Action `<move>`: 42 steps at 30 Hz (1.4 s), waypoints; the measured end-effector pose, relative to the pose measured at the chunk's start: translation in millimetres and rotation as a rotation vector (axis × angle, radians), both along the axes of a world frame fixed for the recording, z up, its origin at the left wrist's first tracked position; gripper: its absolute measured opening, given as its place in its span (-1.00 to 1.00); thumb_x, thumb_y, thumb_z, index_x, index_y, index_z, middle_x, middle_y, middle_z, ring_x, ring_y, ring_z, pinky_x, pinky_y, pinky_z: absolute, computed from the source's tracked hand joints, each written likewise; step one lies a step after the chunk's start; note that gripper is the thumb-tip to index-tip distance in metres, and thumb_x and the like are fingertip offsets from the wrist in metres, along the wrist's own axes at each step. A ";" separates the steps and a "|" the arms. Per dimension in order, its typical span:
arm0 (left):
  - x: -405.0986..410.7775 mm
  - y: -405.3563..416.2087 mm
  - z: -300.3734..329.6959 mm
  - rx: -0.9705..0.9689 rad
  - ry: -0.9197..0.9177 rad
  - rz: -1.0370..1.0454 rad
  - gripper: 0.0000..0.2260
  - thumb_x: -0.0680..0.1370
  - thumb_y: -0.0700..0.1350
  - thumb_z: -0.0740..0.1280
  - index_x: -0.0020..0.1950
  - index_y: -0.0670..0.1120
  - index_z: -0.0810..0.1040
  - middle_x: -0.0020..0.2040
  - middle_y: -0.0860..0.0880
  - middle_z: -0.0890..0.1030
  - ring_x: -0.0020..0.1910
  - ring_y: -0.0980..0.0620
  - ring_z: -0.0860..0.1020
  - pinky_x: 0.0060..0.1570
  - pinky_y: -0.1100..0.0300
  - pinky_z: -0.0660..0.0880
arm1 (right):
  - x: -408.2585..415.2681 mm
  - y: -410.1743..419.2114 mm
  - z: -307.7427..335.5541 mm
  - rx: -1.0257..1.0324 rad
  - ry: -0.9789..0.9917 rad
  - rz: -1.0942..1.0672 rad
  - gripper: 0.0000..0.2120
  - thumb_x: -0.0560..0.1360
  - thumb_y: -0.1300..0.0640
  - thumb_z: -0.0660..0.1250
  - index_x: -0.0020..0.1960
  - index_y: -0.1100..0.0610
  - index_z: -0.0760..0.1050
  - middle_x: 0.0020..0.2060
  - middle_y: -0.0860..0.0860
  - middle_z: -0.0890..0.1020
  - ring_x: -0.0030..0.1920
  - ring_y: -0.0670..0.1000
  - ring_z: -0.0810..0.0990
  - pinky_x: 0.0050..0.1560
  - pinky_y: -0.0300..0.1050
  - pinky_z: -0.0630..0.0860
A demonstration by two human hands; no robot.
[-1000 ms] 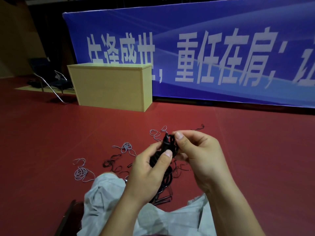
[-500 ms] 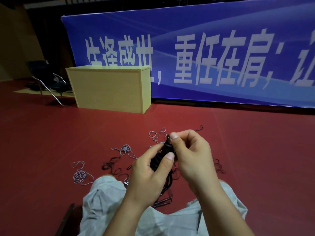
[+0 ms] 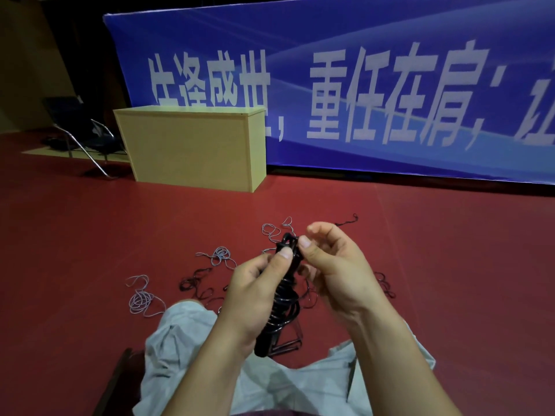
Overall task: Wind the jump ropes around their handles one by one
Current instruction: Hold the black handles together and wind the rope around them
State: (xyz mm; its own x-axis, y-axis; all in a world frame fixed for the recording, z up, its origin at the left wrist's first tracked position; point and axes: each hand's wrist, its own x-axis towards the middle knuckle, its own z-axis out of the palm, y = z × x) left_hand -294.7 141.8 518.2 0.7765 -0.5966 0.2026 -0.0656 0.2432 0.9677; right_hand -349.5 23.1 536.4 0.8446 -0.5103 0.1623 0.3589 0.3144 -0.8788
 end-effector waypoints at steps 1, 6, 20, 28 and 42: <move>2.7 0.0 -2.1 0.019 0.029 0.007 -0.58 0.48 0.15 0.37 -0.14 -0.24 0.66 -0.30 -0.11 0.60 -0.31 -0.02 0.50 -0.32 0.18 0.42 | 3.3 -2.0 -1.5 0.005 0.004 -0.034 -0.80 0.46 0.38 0.38 -0.07 0.11 0.49 -0.32 -0.01 0.53 -0.37 -0.09 0.49 -0.39 -0.26 0.45; 33.4 -6.4 -22.9 0.152 -0.057 0.104 -0.19 0.36 0.45 0.34 -0.11 -0.38 0.44 -0.26 -0.08 0.39 -0.27 -0.03 0.34 -0.23 0.05 0.28 | 24.3 -10.8 -11.8 -0.018 0.029 -0.163 -0.75 0.45 0.43 0.39 -0.15 0.12 0.45 -0.41 -0.04 0.47 -0.43 -0.12 0.47 -0.37 -0.27 0.47; 142.6 -23.9 -77.2 0.334 0.232 0.212 -0.59 0.54 0.23 0.32 -0.10 -0.13 0.66 -0.31 -0.01 0.59 -0.38 0.10 0.52 -0.30 0.26 0.46 | 133.6 -30.8 -59.7 0.025 0.320 0.027 -0.82 0.52 0.39 0.33 -0.02 0.13 0.53 -0.16 0.13 0.51 -0.19 0.04 0.47 -0.23 -0.16 0.48; 234.0 5.9 -105.0 0.326 0.520 0.303 -0.54 0.48 0.29 0.37 0.01 -0.11 0.67 -0.15 -0.13 0.72 -0.18 -0.15 0.68 0.00 -0.02 0.58 | 221.8 -14.5 -98.5 -0.109 0.452 0.224 -0.76 0.55 0.33 0.31 0.14 0.09 0.56 -0.02 -0.06 0.70 -0.10 -0.08 0.63 -0.12 -0.11 0.47; 339.9 120.5 -295.5 0.143 1.243 0.691 -0.74 0.64 -0.08 0.20 -0.21 -0.15 0.46 -0.43 -0.07 0.48 -0.46 -0.01 0.44 -0.52 0.24 0.47 | 406.9 78.0 -264.7 -0.323 0.938 0.927 -0.83 0.59 0.18 0.28 0.17 0.08 0.54 -0.01 -0.02 0.69 -0.13 -0.05 0.64 -0.18 -0.19 0.53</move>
